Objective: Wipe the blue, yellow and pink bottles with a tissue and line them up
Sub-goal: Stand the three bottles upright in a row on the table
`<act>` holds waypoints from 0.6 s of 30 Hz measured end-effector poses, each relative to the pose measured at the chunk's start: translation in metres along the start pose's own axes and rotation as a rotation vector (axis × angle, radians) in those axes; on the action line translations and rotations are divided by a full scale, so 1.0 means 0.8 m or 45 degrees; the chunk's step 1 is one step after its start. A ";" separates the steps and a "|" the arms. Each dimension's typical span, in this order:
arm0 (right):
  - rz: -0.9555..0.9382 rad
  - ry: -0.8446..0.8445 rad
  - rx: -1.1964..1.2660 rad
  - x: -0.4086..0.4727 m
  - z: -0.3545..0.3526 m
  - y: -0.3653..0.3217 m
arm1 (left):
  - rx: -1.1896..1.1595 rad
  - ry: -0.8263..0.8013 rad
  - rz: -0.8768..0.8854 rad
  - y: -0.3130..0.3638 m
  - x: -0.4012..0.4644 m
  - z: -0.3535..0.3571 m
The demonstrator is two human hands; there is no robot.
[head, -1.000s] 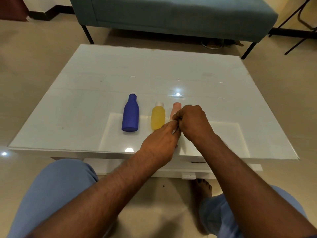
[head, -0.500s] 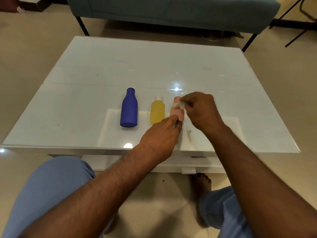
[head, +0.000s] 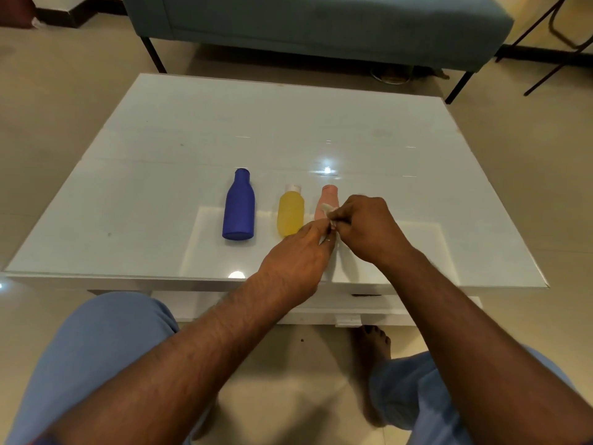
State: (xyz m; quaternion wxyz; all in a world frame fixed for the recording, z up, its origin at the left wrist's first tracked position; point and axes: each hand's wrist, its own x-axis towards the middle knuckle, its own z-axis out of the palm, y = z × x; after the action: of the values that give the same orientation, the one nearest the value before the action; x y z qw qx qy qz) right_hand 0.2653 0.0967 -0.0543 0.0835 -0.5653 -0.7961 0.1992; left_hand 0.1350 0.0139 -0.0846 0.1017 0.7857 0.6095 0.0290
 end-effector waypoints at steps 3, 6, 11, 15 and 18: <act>0.042 -0.051 0.104 -0.006 -0.012 0.008 | 0.004 -0.054 0.001 0.001 0.000 -0.001; 0.110 -0.004 0.138 -0.012 -0.021 0.015 | 0.046 -0.082 0.015 0.001 0.000 -0.001; 0.127 0.271 0.163 -0.020 -0.032 0.014 | 0.028 -0.063 -0.020 -0.007 0.001 -0.012; -0.071 0.134 0.025 -0.023 -0.026 0.009 | 0.180 -0.023 -0.169 -0.027 -0.010 -0.026; -0.174 -0.135 -0.214 -0.021 -0.009 0.002 | 0.307 -0.144 -0.251 -0.045 -0.022 -0.026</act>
State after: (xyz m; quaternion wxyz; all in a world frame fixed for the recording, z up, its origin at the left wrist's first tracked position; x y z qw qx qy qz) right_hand 0.2751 0.0834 -0.0468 0.0072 -0.5033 -0.8500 0.1553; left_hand 0.0924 0.0079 -0.0704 0.0432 0.7291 0.6759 -0.0989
